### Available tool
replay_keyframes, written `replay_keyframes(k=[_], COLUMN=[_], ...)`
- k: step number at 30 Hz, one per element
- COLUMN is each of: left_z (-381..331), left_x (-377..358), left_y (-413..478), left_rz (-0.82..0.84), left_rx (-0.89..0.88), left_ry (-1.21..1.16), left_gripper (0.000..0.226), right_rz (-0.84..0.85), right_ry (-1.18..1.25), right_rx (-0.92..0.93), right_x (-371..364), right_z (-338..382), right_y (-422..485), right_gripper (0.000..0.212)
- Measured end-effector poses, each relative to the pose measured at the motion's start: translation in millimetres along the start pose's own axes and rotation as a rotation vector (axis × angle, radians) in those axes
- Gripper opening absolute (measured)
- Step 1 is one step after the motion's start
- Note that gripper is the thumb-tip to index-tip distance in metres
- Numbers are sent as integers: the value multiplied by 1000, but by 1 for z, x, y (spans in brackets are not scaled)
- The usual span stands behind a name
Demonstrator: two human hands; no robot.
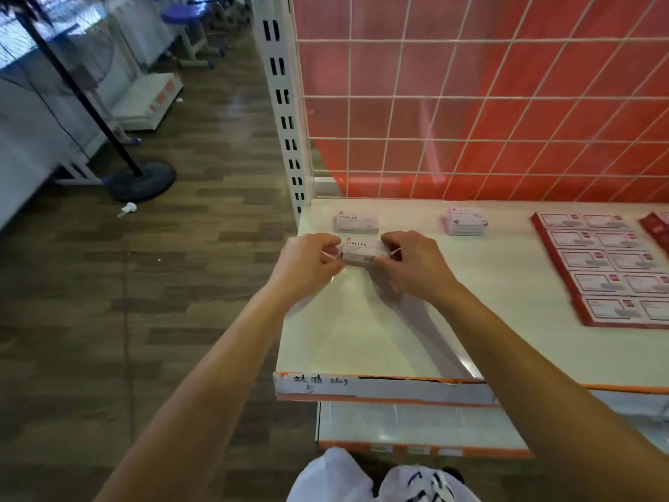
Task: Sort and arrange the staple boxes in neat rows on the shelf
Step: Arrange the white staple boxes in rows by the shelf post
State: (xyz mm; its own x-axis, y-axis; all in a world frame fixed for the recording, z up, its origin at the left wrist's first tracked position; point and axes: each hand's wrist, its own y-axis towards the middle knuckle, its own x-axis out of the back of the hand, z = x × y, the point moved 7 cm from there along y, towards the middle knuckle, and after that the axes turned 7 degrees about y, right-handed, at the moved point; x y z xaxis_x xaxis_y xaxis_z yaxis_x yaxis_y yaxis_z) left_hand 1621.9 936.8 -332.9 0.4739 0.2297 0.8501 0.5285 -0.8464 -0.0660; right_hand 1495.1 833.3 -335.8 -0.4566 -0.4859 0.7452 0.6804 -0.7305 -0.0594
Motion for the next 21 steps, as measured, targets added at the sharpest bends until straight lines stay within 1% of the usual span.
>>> replay_keyframes(k=[4,10,13,16,19,21], left_z=[0,7,13,22,25,24], left_x=[5,8,3,-1,-7,-9], left_y=[4,5,6,5,2,-1], left_rz=[-21,-23,0,7,6,6], left_rx=[-35,-24,16,96,160,186], left_ry=[-4,-50,-95,-226,-414,-528], left_gripper=[23,24,25,28,20,13], right_rz=[-1,-3,-1,11,-4,-38], right_ry=[66,251,398,510,533,512], right_rx=[-10,-99,-166,-210,-194,-159], right_x=[-1,-4,-8,-9,-7,-6], right_z=[6,5,0,-7,-10,-10], right_y=[2,3,1,-3,-7,-9], right_gripper=[24,37,44,47,44,39])
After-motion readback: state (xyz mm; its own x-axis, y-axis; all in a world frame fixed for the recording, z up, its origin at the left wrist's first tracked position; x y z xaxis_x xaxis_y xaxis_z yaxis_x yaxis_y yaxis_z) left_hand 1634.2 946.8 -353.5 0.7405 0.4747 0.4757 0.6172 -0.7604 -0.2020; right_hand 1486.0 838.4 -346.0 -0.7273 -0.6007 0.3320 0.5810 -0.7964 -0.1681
